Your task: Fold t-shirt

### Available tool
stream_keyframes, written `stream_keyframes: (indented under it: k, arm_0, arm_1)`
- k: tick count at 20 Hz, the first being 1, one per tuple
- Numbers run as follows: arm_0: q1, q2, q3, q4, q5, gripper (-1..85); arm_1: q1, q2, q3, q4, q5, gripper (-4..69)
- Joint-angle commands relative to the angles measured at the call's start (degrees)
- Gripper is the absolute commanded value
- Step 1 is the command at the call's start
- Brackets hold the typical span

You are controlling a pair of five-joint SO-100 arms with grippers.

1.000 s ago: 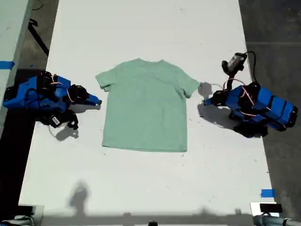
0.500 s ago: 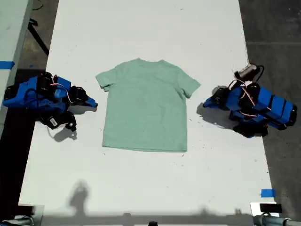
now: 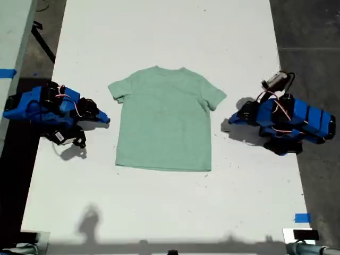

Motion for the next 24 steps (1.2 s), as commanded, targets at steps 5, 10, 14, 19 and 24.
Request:
stream_keyframes:
  k: [5,10,14,19,24]
  arm_0:
    - [-5.19,-26.72,-26.10,-3.60,5.01,0.0]
    - [-13.54,-48.16,-46.76,1.85,12.22,0.0]
    - [-21.36,-58.18,-59.24,8.00,19.07,0.0]
    - [-26.10,-61.26,-62.31,10.28,22.76,0.0]
    - [-26.28,-62.23,-61.70,10.20,22.94,0.1]
  arm_1:
    - [2.90,-25.14,-26.72,0.26,-8.26,-1.1]
    - [10.55,-53.61,-51.15,4.83,-18.72,-1.1]
    - [16.44,-67.24,-66.01,11.43,-24.96,-1.1]
    - [21.01,-72.51,-72.25,14.77,-33.22,4.0]
    - [23.91,-75.76,-69.70,14.68,-39.46,32.6]
